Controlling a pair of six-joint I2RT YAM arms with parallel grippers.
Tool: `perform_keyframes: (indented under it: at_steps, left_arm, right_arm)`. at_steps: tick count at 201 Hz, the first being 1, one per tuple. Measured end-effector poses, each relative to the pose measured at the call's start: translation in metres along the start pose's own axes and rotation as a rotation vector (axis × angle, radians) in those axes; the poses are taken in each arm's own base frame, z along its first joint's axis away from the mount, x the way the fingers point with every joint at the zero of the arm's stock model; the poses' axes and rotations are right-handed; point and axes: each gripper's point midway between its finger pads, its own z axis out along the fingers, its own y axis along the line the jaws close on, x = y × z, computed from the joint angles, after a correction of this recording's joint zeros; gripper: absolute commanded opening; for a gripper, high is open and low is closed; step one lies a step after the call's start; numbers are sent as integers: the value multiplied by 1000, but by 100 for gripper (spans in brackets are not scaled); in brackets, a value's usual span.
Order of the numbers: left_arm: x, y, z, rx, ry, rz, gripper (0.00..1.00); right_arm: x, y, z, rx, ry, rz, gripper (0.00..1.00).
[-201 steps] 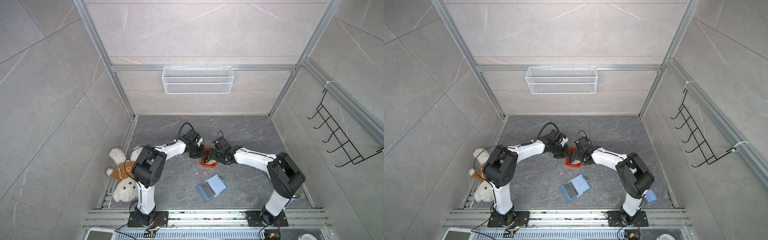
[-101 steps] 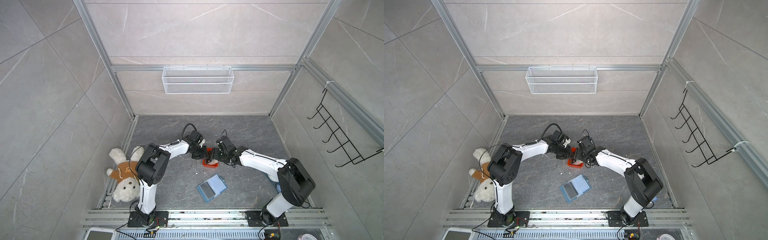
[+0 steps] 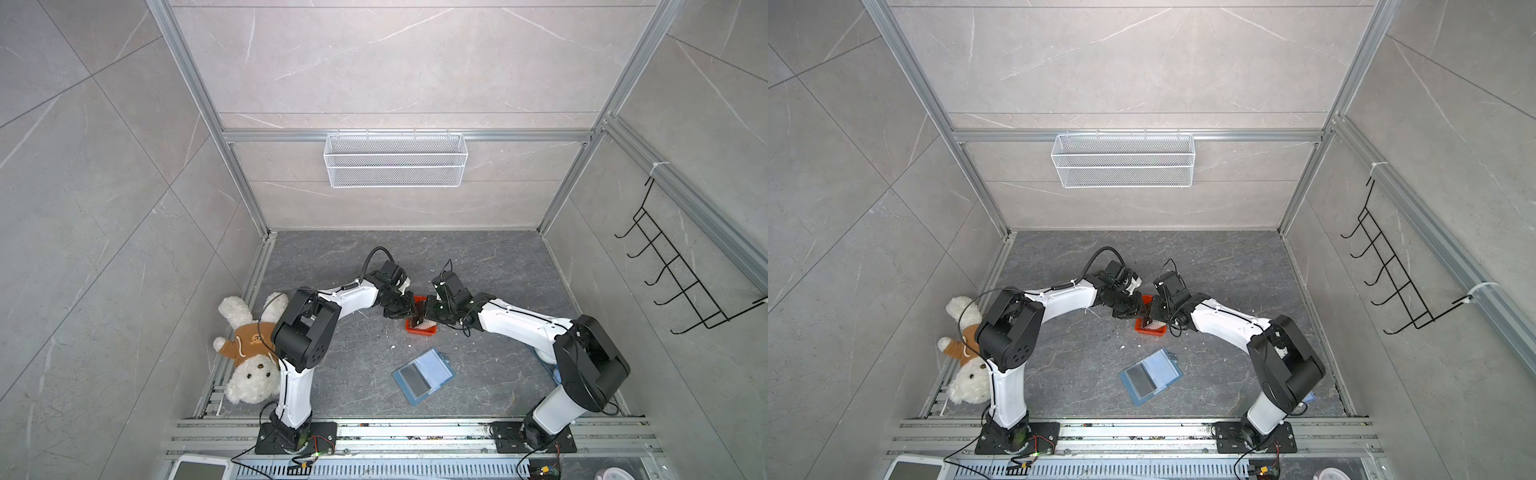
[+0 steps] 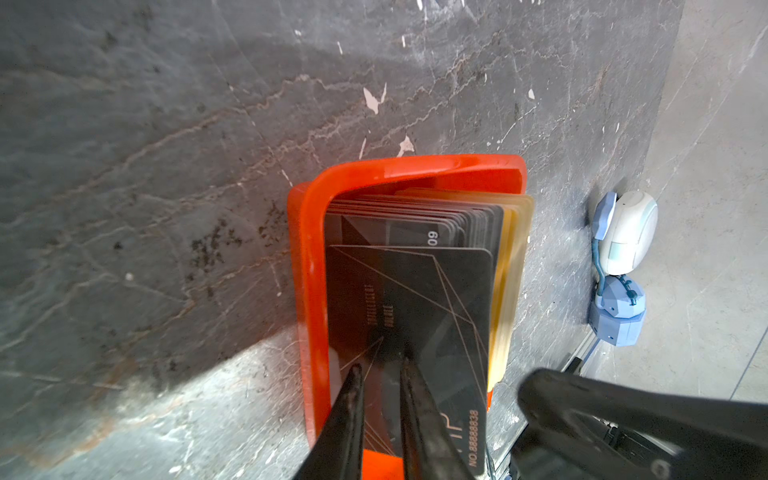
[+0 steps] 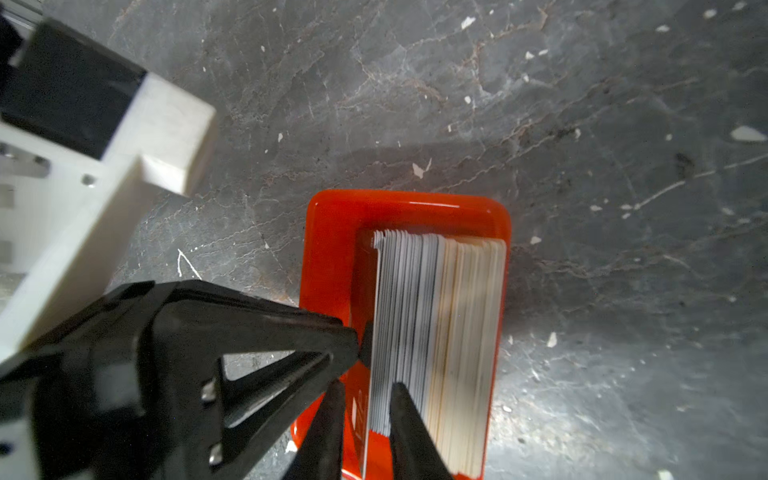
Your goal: Put the credit cards into the card holder
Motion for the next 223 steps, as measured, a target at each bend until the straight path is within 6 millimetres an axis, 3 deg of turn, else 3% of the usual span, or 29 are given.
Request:
perform_keyframes:
  at_steps: [101,138,155,188,223]
  left_arm:
    - [0,0,0,0,0,0,20]
    - [1,-1,0,-2,-1,3,20]
    - [1,-3,-2,-5,-4,6,21]
    - [2,-15,-21,14,-33,26,23]
    - [11,-34,-58,58,-97,67,24]
  right_arm:
    - [5,0,13,-7,21,7,12]
    - [4,1,14,-12,18,14,0]
    - [3,2,13,-18,11,17,0]
    - [0,4,-2,-37,-16,22,0]
    - [-5,11,-30,-84,-63,20,0]
